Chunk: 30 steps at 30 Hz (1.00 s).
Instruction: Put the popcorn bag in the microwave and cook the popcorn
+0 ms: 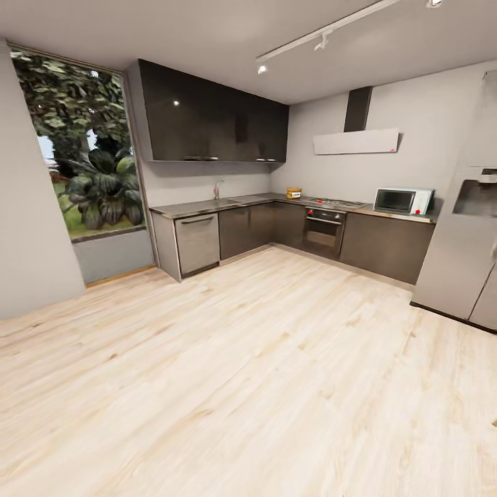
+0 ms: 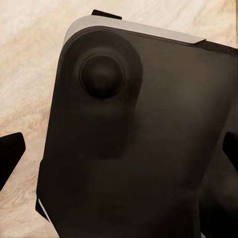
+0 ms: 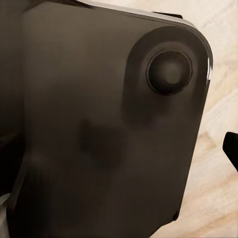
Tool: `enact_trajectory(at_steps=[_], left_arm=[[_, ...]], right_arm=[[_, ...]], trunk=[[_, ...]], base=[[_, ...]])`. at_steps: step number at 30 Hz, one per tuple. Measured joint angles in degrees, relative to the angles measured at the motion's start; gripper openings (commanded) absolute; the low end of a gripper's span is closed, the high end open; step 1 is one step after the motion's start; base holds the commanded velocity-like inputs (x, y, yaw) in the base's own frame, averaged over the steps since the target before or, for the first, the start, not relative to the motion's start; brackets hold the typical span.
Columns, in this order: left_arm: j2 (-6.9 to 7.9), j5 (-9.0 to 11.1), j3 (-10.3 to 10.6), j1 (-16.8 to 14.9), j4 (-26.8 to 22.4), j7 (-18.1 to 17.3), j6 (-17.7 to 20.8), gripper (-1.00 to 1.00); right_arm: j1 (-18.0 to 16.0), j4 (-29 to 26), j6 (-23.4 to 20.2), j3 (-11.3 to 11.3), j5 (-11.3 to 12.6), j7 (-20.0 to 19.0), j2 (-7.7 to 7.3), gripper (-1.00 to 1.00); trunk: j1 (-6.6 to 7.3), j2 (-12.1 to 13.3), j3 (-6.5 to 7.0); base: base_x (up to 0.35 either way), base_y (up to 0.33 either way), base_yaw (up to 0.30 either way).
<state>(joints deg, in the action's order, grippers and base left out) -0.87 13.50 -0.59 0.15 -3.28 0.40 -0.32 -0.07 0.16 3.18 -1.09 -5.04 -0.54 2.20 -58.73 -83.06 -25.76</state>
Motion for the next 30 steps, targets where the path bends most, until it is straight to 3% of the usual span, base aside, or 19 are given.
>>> enact_trajectory(at_steps=[7,30], left_arm=[[0.00,0.05,0.05,-0.02,-0.01,0.00,0.00,1.00],[0.00,0.13,0.16,-0.05,0.07,0.00,0.08,1.00]], right_arm=[[0.00,0.00,0.00,0.00,0.01,0.01,0.00,1.00],[0.00,0.00,0.01,0.00,-0.02,0.02,0.00,1.00]], trunk=[[0.02,0.00,0.00],[0.03,0.00,0.00]], base=[[0.074,0.000,-0.288],[0.317,0.000,-0.289]])
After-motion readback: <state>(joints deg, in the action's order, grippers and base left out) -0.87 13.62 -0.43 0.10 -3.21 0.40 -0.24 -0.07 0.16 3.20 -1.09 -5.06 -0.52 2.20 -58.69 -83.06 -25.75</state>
